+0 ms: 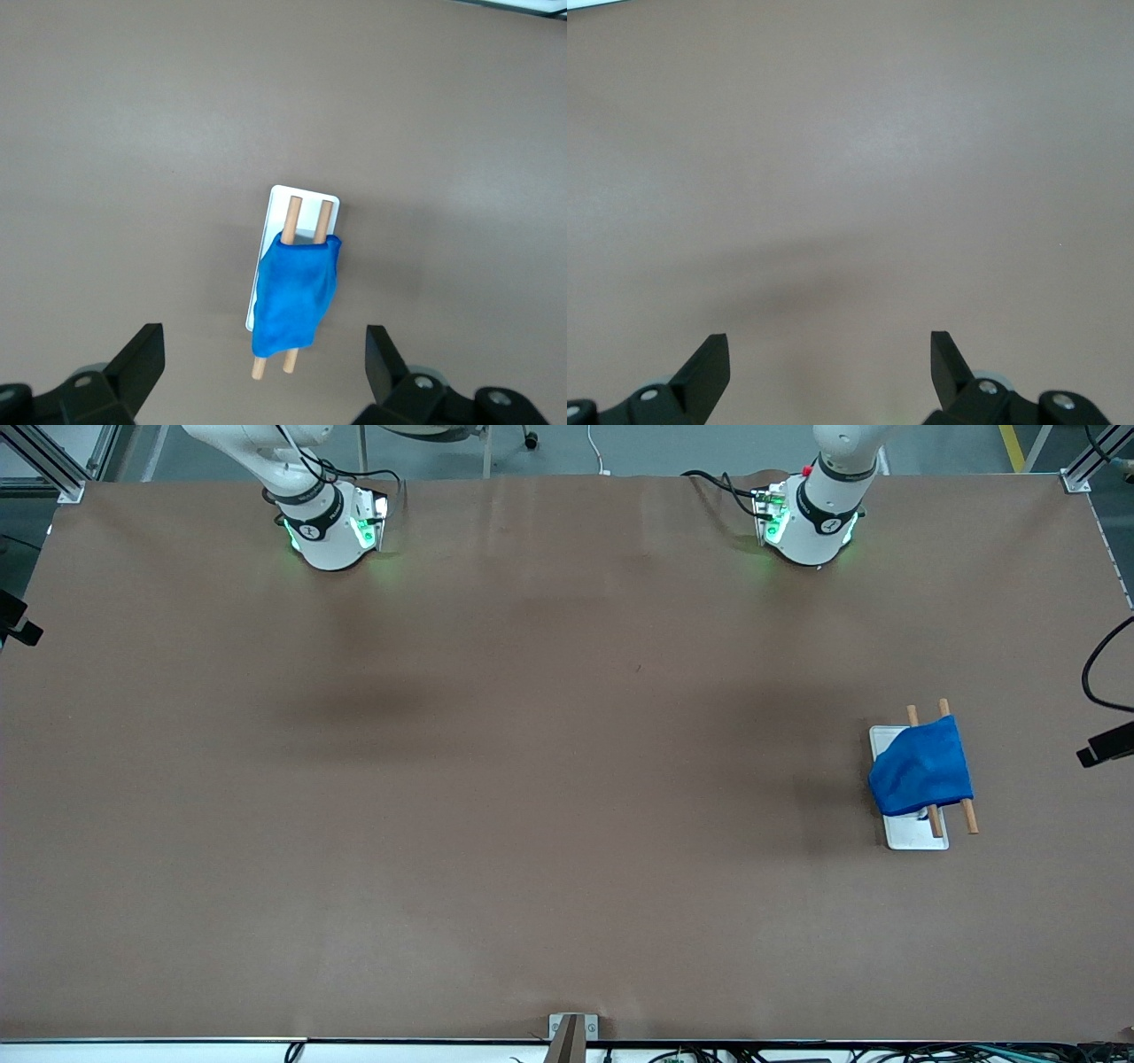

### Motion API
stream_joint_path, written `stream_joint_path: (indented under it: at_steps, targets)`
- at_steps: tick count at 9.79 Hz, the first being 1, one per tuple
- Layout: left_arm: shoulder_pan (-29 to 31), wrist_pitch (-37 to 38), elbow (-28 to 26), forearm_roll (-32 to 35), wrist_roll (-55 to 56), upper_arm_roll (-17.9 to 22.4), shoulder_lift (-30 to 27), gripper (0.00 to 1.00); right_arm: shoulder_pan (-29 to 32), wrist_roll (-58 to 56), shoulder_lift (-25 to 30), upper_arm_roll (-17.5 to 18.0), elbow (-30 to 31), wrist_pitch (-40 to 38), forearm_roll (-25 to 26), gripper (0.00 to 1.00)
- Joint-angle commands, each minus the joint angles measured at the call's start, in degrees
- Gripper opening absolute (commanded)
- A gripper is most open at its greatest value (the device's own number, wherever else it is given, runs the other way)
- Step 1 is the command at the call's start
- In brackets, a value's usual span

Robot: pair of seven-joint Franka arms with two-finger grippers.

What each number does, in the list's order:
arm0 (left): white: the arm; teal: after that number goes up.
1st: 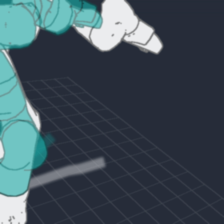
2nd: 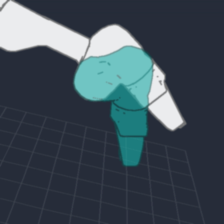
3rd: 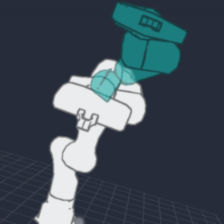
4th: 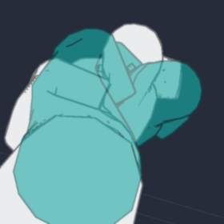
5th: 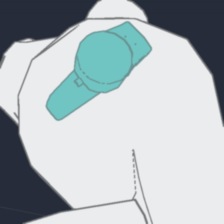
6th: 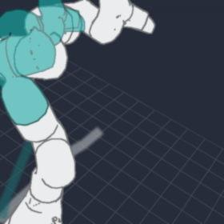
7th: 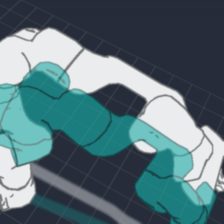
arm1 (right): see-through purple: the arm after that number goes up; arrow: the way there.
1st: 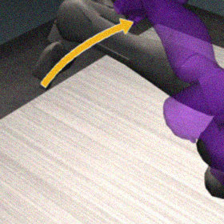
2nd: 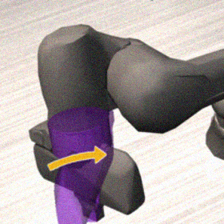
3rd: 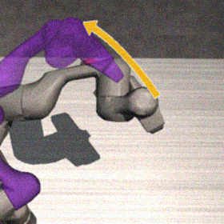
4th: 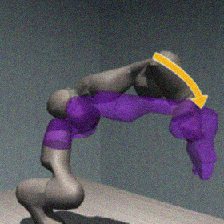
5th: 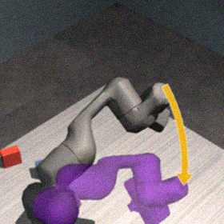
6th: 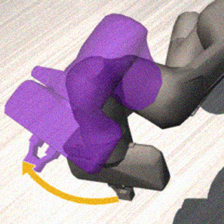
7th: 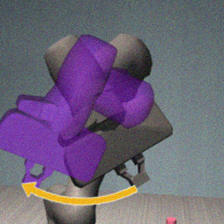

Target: Right arm passes towel to left arm to hang

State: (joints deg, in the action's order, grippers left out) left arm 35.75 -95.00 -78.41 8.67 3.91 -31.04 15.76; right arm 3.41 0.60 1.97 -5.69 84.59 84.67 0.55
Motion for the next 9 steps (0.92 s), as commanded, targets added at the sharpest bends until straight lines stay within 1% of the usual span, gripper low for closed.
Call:
stream_joint_path:
  at_steps: [1, 2, 4, 5, 6, 7, 8, 9]
  targets:
    - [0.5, 2.8, -2.1, -0.5, 0.1, -2.0, -2.1, 1.0, 0.4, -0.3, 0.1, 0.3, -0.1, -0.3, 0.7, 1.0]
    - [0.4, 2.9, -2.1, -0.7, -0.1, -3.2, -3.4, 1.0, 0.3, -0.3, 0.1, 0.3, -0.1, -0.3, 0.7, 1.0]
    - [-1.5, 4.1, -2.6, -2.2, -0.2, -3.1, -5.8, 1.0, 0.4, -0.3, 0.1, 0.3, -0.1, -0.3, 0.7, 1.0]
    - [-5.0, 5.4, -3.0, -3.1, -0.2, -0.9, -7.2, 1.0, 0.5, -0.3, 0.1, 0.4, -0.1, -0.3, 0.7, 1.0]
    - [-10.9, 5.5, -4.5, -4.6, -0.3, 5.0, -9.2, 1.0, 0.5, -0.3, 0.1, 0.4, -0.1, -0.3, 0.7, 1.0]
    - [-17.1, 5.5, -6.7, -7.8, -0.6, 12.5, -11.7, 1.0, 0.5, -0.3, 0.1, 0.5, -0.1, -0.3, 0.6, 1.0]
    - [-22.1, 5.5, -8.6, -9.0, -0.9, 17.8, -13.5, 1.0, 0.6, -0.3, 0.1, 0.6, -0.1, -0.3, 0.7, 1.0]
    - [-24.8, 5.3, -10.8, -9.2, -0.9, 20.3, -15.3, 1.0, 0.6, -0.3, 0.1, 0.6, -0.1, -0.3, 0.6, 1.0]
